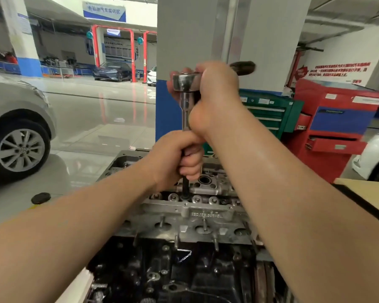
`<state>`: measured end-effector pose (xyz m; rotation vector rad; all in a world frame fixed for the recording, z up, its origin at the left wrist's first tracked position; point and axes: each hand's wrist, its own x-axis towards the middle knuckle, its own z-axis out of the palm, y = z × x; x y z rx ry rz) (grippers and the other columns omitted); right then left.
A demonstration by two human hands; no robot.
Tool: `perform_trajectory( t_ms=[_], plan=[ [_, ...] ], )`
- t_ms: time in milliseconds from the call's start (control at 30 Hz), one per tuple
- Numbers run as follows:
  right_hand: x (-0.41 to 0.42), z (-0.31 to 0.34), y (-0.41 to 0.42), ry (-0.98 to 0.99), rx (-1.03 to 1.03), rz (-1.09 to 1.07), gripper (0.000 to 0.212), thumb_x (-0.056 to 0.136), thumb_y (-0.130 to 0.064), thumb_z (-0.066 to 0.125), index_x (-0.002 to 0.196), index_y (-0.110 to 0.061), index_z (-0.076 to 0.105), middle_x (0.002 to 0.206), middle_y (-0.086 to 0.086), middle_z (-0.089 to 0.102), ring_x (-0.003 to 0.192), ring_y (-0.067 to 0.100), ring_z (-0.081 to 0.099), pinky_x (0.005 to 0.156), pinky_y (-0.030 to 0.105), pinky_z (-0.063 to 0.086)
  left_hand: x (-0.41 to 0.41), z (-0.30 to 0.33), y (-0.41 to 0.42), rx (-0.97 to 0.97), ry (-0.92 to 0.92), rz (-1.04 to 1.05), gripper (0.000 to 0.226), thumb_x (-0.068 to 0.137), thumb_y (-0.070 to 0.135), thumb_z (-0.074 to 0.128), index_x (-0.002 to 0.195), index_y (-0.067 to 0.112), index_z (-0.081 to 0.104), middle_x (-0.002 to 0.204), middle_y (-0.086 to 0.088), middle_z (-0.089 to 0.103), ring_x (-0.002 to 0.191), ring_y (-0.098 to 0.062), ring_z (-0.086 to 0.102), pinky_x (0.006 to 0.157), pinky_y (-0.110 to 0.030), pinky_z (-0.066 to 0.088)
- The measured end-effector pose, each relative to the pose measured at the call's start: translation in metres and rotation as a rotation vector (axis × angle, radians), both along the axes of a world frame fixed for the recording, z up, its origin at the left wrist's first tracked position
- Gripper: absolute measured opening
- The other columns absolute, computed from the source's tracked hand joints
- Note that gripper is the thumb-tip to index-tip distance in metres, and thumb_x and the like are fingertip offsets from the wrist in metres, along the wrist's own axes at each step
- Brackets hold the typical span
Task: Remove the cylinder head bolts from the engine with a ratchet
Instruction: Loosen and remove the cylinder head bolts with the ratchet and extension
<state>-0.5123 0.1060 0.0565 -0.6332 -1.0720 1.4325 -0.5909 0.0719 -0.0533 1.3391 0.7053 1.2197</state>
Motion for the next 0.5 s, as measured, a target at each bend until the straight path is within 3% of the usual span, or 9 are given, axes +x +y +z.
perform_trajectory(
  t_ms=[67,133,200,267,300,333,400,467,500],
  plan=[
    [0.008,0.001,-0.004,0.153,-0.214,0.437,0.018,0.101,-0.006,0.051,0.085,0.001,0.057,0.062,0.012,0.06,0.05,0.016,0.06,0.05,0.029,0.058,-0.007,0.005,0.0,-0.028,0.056,-0.084,0.041,0.089,0.027,0.055,0.052,0.022,0.038,0.043,0.001,0.027,0.043,-0.017,0.023,0.05,-0.029,0.032],
    [0.007,0.003,-0.001,0.154,-0.271,0.548,0.021,0.101,-0.008,0.05,0.083,0.001,0.057,0.063,0.01,0.059,0.051,0.018,0.06,0.045,0.024,0.055,-0.005,0.006,0.0,0.037,0.168,0.065,0.037,0.089,0.03,0.059,0.057,0.016,0.046,0.047,-0.006,0.037,0.047,-0.021,0.036,0.058,-0.034,0.04],
    [0.002,0.006,0.001,-0.002,-0.206,0.287,0.021,0.1,-0.005,0.049,0.082,0.001,0.057,0.068,0.016,0.062,0.056,0.027,0.065,0.051,0.03,0.059,0.0,0.005,-0.006,0.16,0.286,0.391,0.027,0.083,0.029,0.061,0.07,0.005,0.058,0.056,-0.015,0.056,0.054,-0.025,0.055,0.064,-0.037,0.045],
    [-0.006,0.002,0.005,-0.085,-0.098,-0.169,0.021,0.101,-0.004,0.047,0.081,-0.004,0.052,0.088,0.021,0.065,0.084,0.038,0.071,0.074,0.04,0.061,0.008,-0.004,-0.01,0.191,0.235,0.639,0.02,0.087,0.023,0.06,0.097,0.008,0.066,0.078,-0.011,0.072,0.063,-0.021,0.066,0.062,-0.034,0.049],
    [-0.012,0.0,0.006,-0.054,-0.055,-0.39,0.017,0.101,-0.004,0.046,0.084,-0.004,0.051,0.097,0.021,0.067,0.088,0.035,0.068,0.076,0.036,0.058,0.016,-0.007,-0.012,0.209,0.232,0.677,0.017,0.092,0.023,0.06,0.106,0.016,0.067,0.088,-0.004,0.074,0.07,-0.019,0.069,0.065,-0.033,0.051],
    [-0.009,-0.002,0.003,0.095,-0.053,-0.383,0.01,0.1,-0.003,0.044,0.093,-0.002,0.051,0.101,0.021,0.068,0.083,0.032,0.065,0.07,0.033,0.056,0.021,-0.009,-0.013,0.221,0.25,0.7,0.015,0.097,0.022,0.058,0.108,0.02,0.067,0.089,0.002,0.074,0.072,-0.015,0.068,0.067,-0.031,0.053],
    [-0.008,0.006,0.006,0.32,-0.102,-0.221,0.01,0.102,0.001,0.04,0.099,0.001,0.049,0.093,0.024,0.062,0.078,0.031,0.058,0.07,0.038,0.059,0.02,-0.006,-0.012,0.208,0.195,0.624,0.012,0.096,0.012,0.054,0.089,0.011,0.063,0.064,-0.004,0.065,0.052,-0.015,0.056,0.052,-0.024,0.046],
    [-0.005,0.003,0.01,0.161,-0.065,-0.007,0.024,0.103,0.003,0.038,0.082,-0.001,0.05,0.085,0.021,0.059,0.075,0.032,0.059,0.078,0.051,0.062,0.009,0.004,-0.007,0.135,0.06,0.307,0.025,0.086,0.008,0.051,0.063,0.014,0.043,0.044,-0.003,0.035,0.039,-0.018,0.03,0.045,-0.027,0.03],
    [0.001,0.003,0.009,0.02,-0.095,0.155,0.025,0.102,0.002,0.041,0.08,0.0,0.052,0.076,0.018,0.061,0.066,0.03,0.062,0.064,0.044,0.063,0.002,0.009,-0.005,0.09,0.027,0.136,0.031,0.084,0.011,0.052,0.058,0.019,0.037,0.044,0.0,0.025,0.04,-0.016,0.022,0.047,-0.028,0.026]
  ],
)
